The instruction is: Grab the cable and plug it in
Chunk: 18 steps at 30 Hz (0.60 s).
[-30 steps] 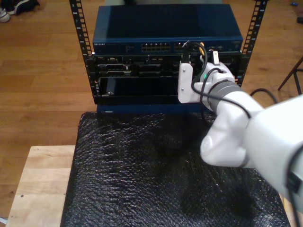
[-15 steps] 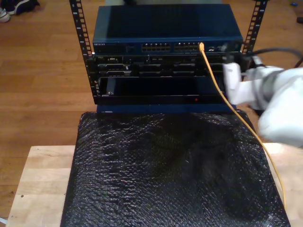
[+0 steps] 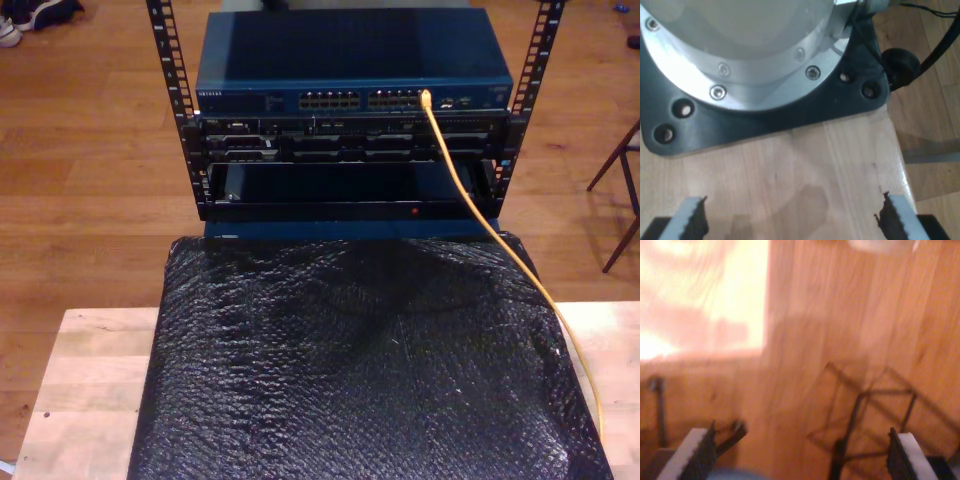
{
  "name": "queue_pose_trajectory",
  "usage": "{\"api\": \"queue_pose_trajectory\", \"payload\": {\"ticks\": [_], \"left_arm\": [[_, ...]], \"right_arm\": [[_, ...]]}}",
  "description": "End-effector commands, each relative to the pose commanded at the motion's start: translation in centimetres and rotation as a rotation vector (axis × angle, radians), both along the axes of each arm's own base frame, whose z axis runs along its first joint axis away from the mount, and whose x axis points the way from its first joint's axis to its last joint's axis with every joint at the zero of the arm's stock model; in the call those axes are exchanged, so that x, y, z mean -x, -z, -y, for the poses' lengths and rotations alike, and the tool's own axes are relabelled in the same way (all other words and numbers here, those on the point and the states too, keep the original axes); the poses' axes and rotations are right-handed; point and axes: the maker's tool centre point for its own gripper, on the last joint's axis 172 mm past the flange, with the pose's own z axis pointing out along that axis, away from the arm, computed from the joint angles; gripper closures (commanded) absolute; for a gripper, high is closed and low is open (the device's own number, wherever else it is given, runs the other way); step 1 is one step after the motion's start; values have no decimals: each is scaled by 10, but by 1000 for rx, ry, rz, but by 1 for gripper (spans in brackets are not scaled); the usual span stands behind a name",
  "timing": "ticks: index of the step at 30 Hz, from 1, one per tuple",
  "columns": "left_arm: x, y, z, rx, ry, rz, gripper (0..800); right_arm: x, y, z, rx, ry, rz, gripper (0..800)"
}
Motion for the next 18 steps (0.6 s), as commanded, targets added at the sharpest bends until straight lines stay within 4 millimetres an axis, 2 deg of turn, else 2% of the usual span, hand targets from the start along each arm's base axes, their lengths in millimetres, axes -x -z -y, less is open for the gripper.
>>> {"api": "queue_pose_trajectory", "payload": {"ticks": [4,9,12,14,18], "left_arm": [[0,0,0,0,0,0,0],[0,0,0,0,0,0,0],[0,0,0,0,0,0,0],[0,0,0,0,0,0,0],[0,0,0,0,0,0,0]], "right_arm": [[38,-5,38,-9,67,-45,1],[91,-13,52,-47,76,-110,0],[121,-20,54,-67,78,-135,0],[147,-11,45,-105,76,-174,0],[202,-12,37,-129,69,-246,0]]}}
